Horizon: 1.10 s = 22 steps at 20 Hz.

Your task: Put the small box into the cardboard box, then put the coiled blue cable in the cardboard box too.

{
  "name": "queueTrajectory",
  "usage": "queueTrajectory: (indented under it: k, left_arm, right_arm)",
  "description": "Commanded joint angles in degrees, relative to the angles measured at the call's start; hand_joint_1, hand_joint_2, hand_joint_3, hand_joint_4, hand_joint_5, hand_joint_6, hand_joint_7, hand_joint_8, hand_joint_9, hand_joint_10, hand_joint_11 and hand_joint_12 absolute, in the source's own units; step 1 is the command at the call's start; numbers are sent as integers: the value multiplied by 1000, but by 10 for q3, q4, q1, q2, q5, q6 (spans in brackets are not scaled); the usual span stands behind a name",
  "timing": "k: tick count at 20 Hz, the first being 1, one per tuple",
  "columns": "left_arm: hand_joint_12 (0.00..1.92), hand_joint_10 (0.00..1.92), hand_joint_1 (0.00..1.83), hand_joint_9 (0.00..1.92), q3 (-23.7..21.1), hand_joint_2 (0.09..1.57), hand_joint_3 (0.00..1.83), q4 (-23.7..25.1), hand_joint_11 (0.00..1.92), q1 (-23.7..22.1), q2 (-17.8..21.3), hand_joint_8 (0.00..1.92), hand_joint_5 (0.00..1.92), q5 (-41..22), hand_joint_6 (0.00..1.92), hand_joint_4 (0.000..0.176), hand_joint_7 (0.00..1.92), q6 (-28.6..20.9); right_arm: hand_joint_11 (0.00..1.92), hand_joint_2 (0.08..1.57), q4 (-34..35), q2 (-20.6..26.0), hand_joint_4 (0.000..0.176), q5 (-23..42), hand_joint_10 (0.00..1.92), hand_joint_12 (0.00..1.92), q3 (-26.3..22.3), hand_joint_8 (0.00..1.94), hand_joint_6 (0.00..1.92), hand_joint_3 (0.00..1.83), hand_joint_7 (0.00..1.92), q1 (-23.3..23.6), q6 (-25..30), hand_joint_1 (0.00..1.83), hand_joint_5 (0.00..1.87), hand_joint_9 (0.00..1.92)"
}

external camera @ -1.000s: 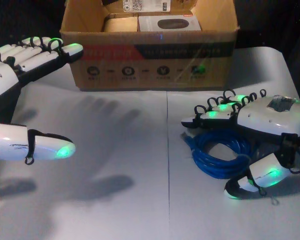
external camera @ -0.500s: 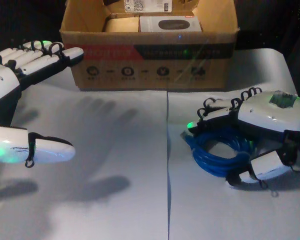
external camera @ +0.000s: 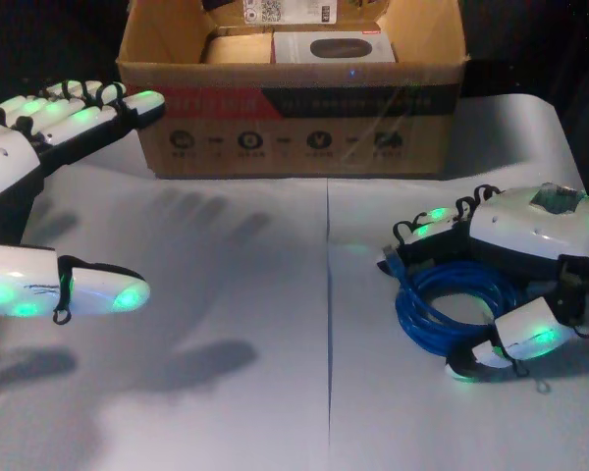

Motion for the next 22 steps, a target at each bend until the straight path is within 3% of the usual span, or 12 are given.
queueTrajectory:
  k: [1, 3, 4, 5, 6, 7, 10, 17, 18, 19, 21, 22]
  left_arm:
    - [0, 0, 433, 0, 2, 884, 2, -5, 0, -2, -3, 0, 0, -72, 0, 176, 0, -4]
    - [3, 0, 407, 0, 3, 886, 2, -5, 8, -2, -4, 0, 0, -72, 0, 176, 0, -4]
    - [0, 0, 402, 0, 4, 886, 2, -5, 1, -2, -5, 0, 0, -72, 0, 176, 0, -4]
    - [0, 0, 412, 0, 4, 888, 2, -5, 0, -2, -5, 0, 0, -72, 0, 176, 0, -4]
    - [0, 0, 413, 0, 4, 888, 2, -6, 0, -2, -6, 0, 0, -72, 0, 176, 0, -4]
    - [0, 0, 417, 0, 4, 890, 2, -6, 0, -2, -6, 0, 0, -72, 0, 176, 0, -4]
    - [0, 0, 423, 0, 5, 888, 1, -7, 0, -2, -6, 0, 0, -73, 0, 176, 0, -4]
    - [0, 0, 429, 0, 7, 897, 3, -8, 0, -2, -11, 0, 0, -73, 0, 176, 0, -6]
    - [0, 0, 431, 0, 7, 898, 3, -9, 0, -2, -11, 0, 0, -75, 0, 176, 0, -7]
    - [0, 0, 433, 0, 7, 900, 4, -9, 0, -2, -11, 0, 0, -75, 0, 176, 0, -7]
    - [2, 0, 418, 0, 9, 899, 2, -9, 5, -2, -14, 0, 0, -76, 0, 176, 0, -8]
    - [0, 0, 426, 0, 11, 900, 2, -9, 0, -2, -16, 0, 0, -76, 0, 176, 0, -8]
  right_arm:
    - [1643, 1235, -3, 1, 0, 29, 1921, 1921, 1, 1941, 1921, 3, 1039, 6, -7, 1593, 814, 1383]
    - [1659, 1237, 5, 9, 0, 50, 1921, 1921, -2, 1941, 1921, 2, 1077, 13, -7, 1619, 826, 1425]
    - [1661, 1262, 5, 17, 22, 61, 1921, 1921, -6, 1941, 1921, 4, 1114, 18, -7, 1612, 830, 1460]
    - [1642, 1254, 5, 22, 87, 70, 1921, 1921, -10, 1941, 1921, 0, 1153, 23, -7, 1569, 877, 1477]
    - [1626, 1261, 5, 29, 94, 80, 1921, 1921, -14, 1941, 1921, 2, 1168, 30, -7, 1555, 862, 1478]
    - [1637, 1259, 5, 35, 171, 92, 1921, 1921, -19, 1941, 1921, 0, 1204, 34, -7, 1525, 860, 1507]
    - [1671, 1246, 5, 57, 176, 125, 1921, 1921, -35, 1941, 1921, 0, 1276, 49, -7, 1546, 869, 1555]
    - [1718, 1215, -1, 104, 174, 199, 1921, 1921, -69, 1941, 1921, 0, 1414, 75, -7, 1642, 1006, 1643]
    - [1702, 1212, -6, 109, 114, 207, 1921, 1921, -72, 1941, 1921, 0, 1398, 87, -7, 1624, 891, 1631]
    - [1746, 1224, -10, 112, 2, 216, 1921, 1921, -75, 1941, 1921, 0, 1396, 94, -7, 1590, 887, 1651]
    - [1734, 1302, -17, 116, 0, 227, 1921, 1921, -77, 1941, 1654, 36, 1286, 103, -7, 1130, 652, 1607]
    - [1712, 1311, -19, 116, 0, 228, 1921, 1921, -77, 1941, 1616, 42, 1261, 105, -7, 1064, 624, 1587]
